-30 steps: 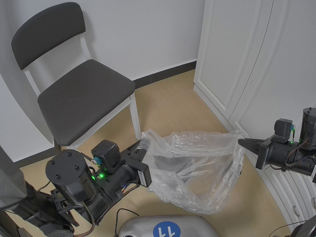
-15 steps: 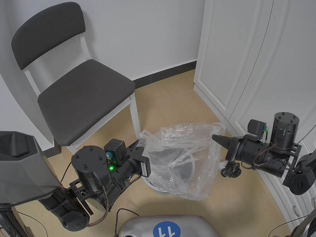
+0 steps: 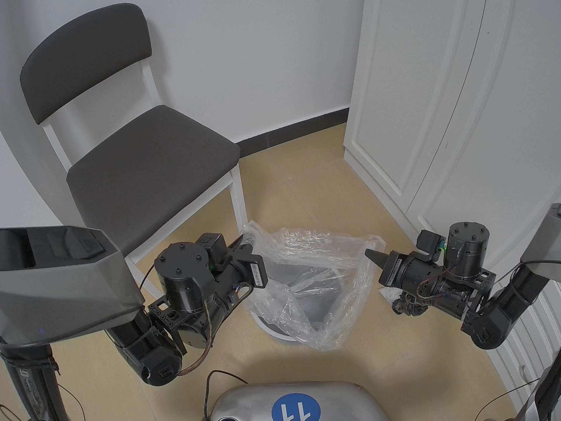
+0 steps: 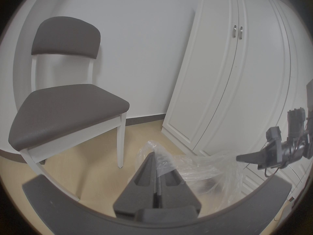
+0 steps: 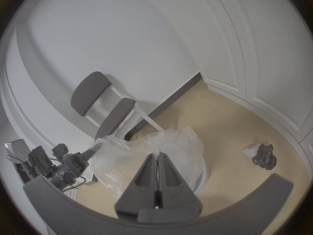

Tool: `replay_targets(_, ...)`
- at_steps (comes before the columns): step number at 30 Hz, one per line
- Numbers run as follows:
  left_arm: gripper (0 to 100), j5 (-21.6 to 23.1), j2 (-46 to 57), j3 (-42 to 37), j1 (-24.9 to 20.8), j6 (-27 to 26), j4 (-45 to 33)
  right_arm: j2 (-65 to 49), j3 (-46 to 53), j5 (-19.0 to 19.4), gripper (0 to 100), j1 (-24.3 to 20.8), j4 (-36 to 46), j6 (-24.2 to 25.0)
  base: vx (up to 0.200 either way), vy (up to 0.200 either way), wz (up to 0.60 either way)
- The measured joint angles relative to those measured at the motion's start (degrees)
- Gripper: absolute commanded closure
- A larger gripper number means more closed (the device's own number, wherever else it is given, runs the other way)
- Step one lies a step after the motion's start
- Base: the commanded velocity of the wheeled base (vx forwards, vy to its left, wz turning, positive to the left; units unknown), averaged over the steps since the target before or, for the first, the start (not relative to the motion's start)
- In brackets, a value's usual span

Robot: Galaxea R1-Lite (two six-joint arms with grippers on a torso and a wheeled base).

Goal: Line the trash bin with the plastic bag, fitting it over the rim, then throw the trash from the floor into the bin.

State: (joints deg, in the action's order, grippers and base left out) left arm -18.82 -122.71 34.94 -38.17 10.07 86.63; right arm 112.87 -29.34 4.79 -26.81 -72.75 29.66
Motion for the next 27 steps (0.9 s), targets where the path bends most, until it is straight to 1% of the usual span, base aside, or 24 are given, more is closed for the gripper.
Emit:
replay_targets(5,100,0.1,-2.4,1.9,0.8,0.8,0.0,5.2,-0.4,0.2,100,1.7,-3.8,0.1,0.000,0.000,0.00)
replay_targets(10,100,0.0,-4.2,3.6,1.0,2.8,0.0,9.0,-0.7,0.4,100,3.4,-6.9,0.1,0.000,0.000,0.00)
replay_targets(16,100,0.0,-6.2,6.0,1.2,5.7,-0.1,11.5,-0.4,3.5,100,6.7,-8.9,-0.2,0.000,0.000,0.00)
replay_targets(21,100,0.1,-7.9,7.8,1.0,7.7,-0.4,11.5,0.7,5.1,100,8.4,-9.1,-0.9,0.000,0.000,0.00)
replay_targets(24,100,0.1,-9.4,10.9,0.9,7.8,-1.0,11.0,1.6,5.9,100,9.1,-9.1,-1.6,0.000,0.000,0.00)
replay_targets(27,100,0.1,-11.1,15.0,1.0,8.0,-3.7,10.2,2.5,7.1,100,9.5,-9.1,-2.5,0.000,0.000,0.00)
